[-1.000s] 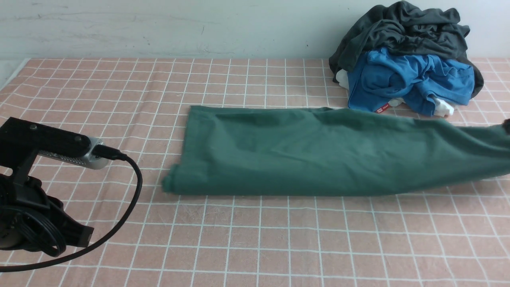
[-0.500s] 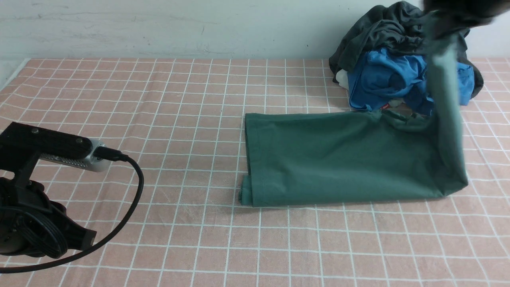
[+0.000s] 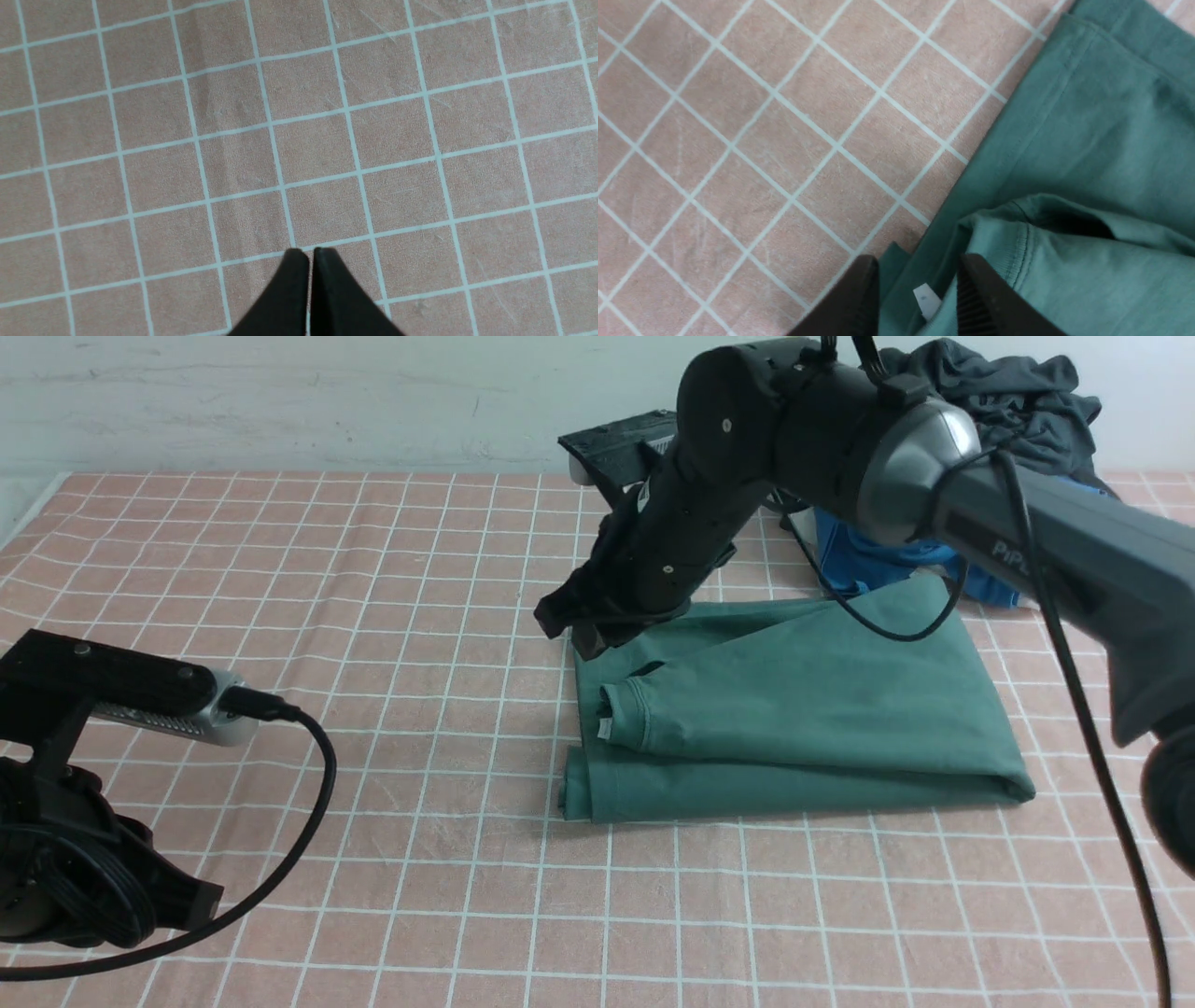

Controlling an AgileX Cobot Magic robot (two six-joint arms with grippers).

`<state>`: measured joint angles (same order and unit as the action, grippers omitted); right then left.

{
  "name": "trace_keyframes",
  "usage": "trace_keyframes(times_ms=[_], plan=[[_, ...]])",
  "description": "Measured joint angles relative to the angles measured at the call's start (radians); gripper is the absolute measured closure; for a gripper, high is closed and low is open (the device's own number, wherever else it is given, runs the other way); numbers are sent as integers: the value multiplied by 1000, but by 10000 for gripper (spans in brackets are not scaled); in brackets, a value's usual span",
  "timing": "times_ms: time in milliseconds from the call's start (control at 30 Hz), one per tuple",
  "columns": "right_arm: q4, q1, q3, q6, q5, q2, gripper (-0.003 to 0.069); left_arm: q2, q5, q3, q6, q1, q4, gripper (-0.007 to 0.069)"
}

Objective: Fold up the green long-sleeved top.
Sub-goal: Use the right arm to drag the right edge of the fabric to the left and folds it over the left edge

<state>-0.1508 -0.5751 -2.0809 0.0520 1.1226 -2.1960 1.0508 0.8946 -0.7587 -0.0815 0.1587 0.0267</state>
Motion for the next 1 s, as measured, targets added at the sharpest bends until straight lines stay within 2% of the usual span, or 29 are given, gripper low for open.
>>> trace_keyframes(times_ms=[67, 167, 267, 333, 467, 567, 667, 733, 833, 1000], plan=[[38, 0, 0, 11, 0, 10, 356, 0, 7, 0, 0, 0, 0, 627], [127, 1, 0, 37, 25, 15, 330, -7, 23, 0, 0, 0, 0, 627], [193, 8, 0, 38, 71, 6, 349, -51, 17, 1, 0, 0, 0, 627], [197, 16, 0, 22, 87, -11, 394, -113, -8, 1, 0, 0, 0, 627], [92, 21, 0, 8, 68, -65, 515, -275, -90, 1, -25, 0, 0, 627], [-86, 9, 0, 29, 13, -122, 615, -397, -142, 28, -61, 0, 1, 627], [-218, -6, 0, 78, -28, -149, 661, -507, -202, 106, -83, 0, 18, 627], [-238, -10, 0, 93, -32, -139, 667, -562, -236, 151, -87, 0, 31, 627], [-187, -11, -29, 100, -6, -69, 671, -665, -330, 244, -103, 0, 41, 627], [58, -11, -90, 86, 101, 162, 671, -803, -528, 386, -132, 0, 42, 627]])
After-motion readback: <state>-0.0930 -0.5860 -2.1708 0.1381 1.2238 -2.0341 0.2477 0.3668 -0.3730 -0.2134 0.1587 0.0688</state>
